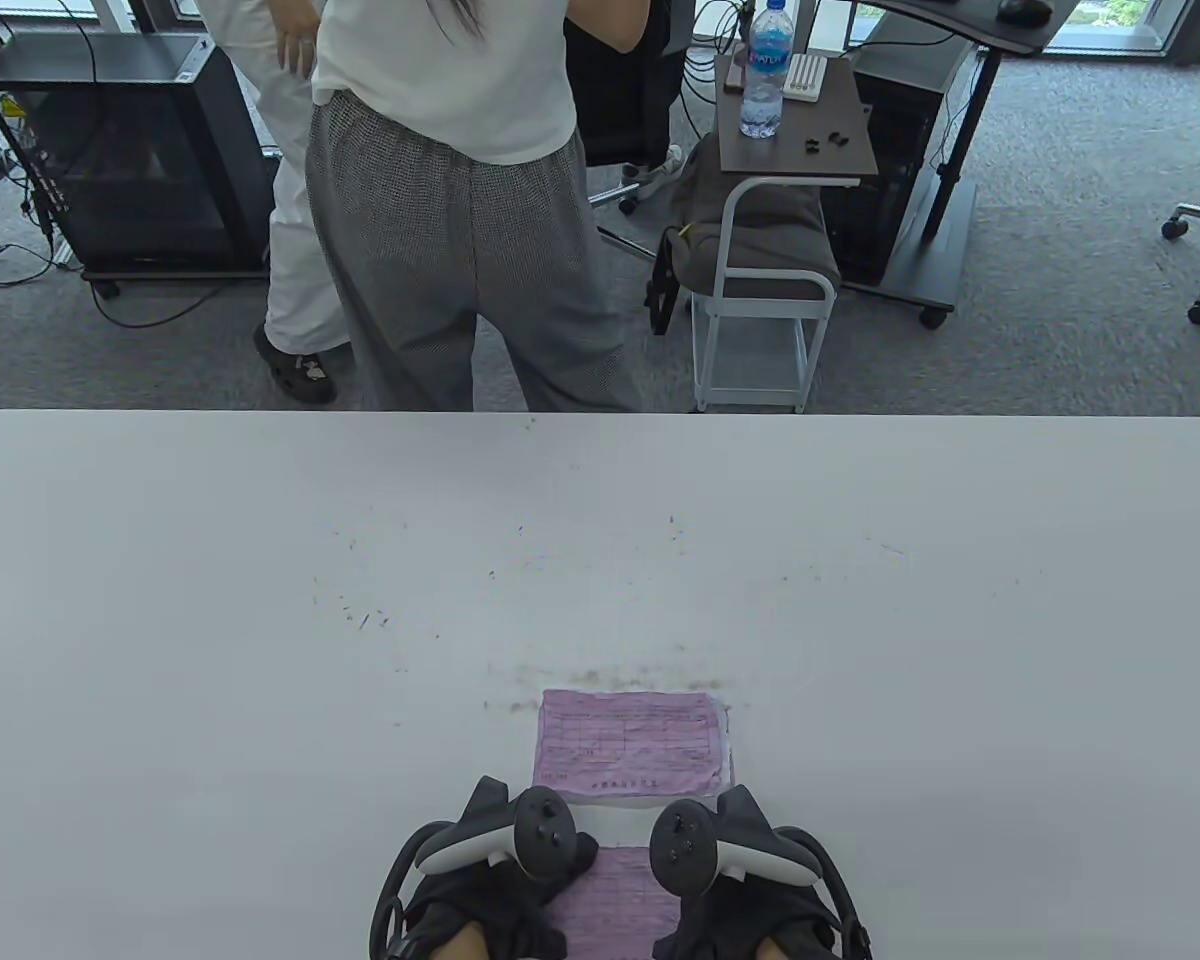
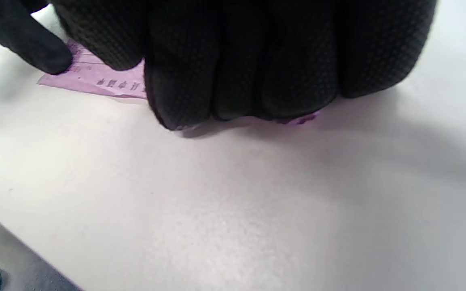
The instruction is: Flatten crumpled invoices and stack
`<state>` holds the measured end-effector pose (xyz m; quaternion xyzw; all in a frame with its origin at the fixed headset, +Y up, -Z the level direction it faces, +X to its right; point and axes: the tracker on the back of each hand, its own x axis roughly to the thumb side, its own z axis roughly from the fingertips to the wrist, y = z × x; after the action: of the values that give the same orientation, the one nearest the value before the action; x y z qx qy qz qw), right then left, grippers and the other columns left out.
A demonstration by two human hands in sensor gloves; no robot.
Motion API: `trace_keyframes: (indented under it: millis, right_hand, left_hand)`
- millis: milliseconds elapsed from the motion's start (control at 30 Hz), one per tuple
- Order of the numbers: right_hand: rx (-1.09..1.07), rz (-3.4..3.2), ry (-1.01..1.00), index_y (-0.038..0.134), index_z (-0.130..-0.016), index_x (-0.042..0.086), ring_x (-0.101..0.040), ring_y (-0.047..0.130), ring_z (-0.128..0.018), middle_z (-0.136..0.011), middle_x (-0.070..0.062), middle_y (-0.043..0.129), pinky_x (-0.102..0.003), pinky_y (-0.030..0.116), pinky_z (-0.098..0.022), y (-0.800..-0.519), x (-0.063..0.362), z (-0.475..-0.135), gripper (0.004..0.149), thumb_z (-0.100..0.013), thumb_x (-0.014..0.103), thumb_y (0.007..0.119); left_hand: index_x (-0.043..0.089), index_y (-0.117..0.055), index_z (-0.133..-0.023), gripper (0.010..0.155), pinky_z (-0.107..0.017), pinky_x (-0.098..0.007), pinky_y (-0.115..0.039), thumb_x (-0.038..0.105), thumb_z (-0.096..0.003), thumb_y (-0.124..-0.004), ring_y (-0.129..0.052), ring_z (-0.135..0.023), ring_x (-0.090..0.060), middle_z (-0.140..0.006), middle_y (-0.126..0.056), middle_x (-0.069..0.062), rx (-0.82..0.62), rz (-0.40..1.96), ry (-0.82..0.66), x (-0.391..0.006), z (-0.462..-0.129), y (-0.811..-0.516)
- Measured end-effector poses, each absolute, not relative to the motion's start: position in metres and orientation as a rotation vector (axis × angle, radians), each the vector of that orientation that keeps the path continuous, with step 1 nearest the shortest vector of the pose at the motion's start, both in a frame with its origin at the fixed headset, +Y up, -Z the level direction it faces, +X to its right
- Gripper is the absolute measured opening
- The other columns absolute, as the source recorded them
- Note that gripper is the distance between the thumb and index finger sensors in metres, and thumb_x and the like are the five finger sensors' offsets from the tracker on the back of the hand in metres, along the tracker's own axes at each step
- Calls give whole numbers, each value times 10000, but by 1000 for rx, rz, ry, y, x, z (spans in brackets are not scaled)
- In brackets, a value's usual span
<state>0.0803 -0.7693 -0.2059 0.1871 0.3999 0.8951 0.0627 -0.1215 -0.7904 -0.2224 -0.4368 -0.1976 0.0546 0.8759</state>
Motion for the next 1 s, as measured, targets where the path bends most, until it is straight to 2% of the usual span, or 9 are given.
trace_keyframes:
  millis: [100, 300, 367, 567, 667, 800, 900, 967, 1000]
  right_hand:
    - [555, 2761, 1173, 940, -626, 163, -321, 946, -556, -672, -97, 960, -568, 822, -442, -764, 82, -206, 373, -555, 469, 740]
    - [787, 2777, 711, 881, -741, 168, -337, 915, -628, -794, -121, 900, -552, 838, -437, -742, 77, -204, 406, -555, 489, 716]
    - [864, 2745, 703, 796, -852, 147, -377, 863, -714, -908, -174, 786, -553, 828, -452, -745, 66, -201, 438, -561, 462, 709]
    - [1002, 2806, 820, 659, -962, 152, -398, 741, -833, -1017, -176, 615, -574, 789, -498, -757, 43, -194, 503, -564, 457, 695]
    - [934, 2803, 903, 639, -969, 158, -364, 688, -852, -1035, -151, 566, -580, 781, -501, -761, 47, -196, 498, -572, 455, 686]
    - [652, 2883, 978, 731, -893, 182, -359, 762, -813, -1000, -102, 659, -587, 798, -477, -757, 65, -204, 423, -575, 459, 693]
    - [535, 2867, 992, 780, -861, 152, -382, 803, -772, -956, -136, 723, -580, 804, -470, -755, 81, -207, 429, -571, 459, 706]
    - [458, 2880, 857, 780, -868, 131, -392, 803, -776, -968, -166, 714, -556, 823, -461, -748, 97, -211, 454, -571, 467, 706]
    - [357, 2882, 696, 779, -867, 101, -412, 795, -788, -986, -206, 681, -553, 829, -451, -743, 107, -213, 469, -564, 454, 722]
  left_hand:
    - [403, -206, -1059, 817, -629, -715, -197, 400, -518, -819, 110, -897, -579, -1023, 136, -125, -911, 119, -413, -122, -223, -791]
    - [407, -201, -1058, 823, -628, -712, -191, 393, -519, -823, 118, -893, -576, -1020, 143, -121, -921, 124, -410, -122, -223, -791]
    - [407, -204, -1058, 823, -628, -713, -192, 391, -517, -824, 116, -894, -576, -1021, 140, -122, -920, 125, -409, -122, -223, -791]
    - [408, -206, -1059, 824, -628, -711, -193, 387, -516, -826, 115, -894, -574, -1022, 139, -120, -919, 127, -409, -123, -224, -791]
    - [410, -205, -1058, 824, -629, -710, -193, 388, -516, -825, 116, -895, -572, -1022, 139, -118, -918, 127, -410, -122, -224, -791]
    - [408, -205, -1058, 824, -629, -711, -194, 387, -516, -825, 114, -896, -574, -1022, 138, -121, -918, 125, -410, -122, -224, -791]
    - [407, -207, -1059, 823, -629, -713, -195, 386, -516, -825, 113, -896, -576, -1022, 137, -122, -917, 125, -412, -122, -224, -791]
    - [408, -210, -1060, 823, -629, -714, -196, 385, -515, -826, 111, -897, -578, -1024, 136, -122, -915, 126, -411, -122, -224, -791]
    - [405, -210, -1060, 822, -630, -714, -196, 384, -517, -826, 111, -897, -579, -1024, 135, -123, -915, 126, -411, -122, -223, -791]
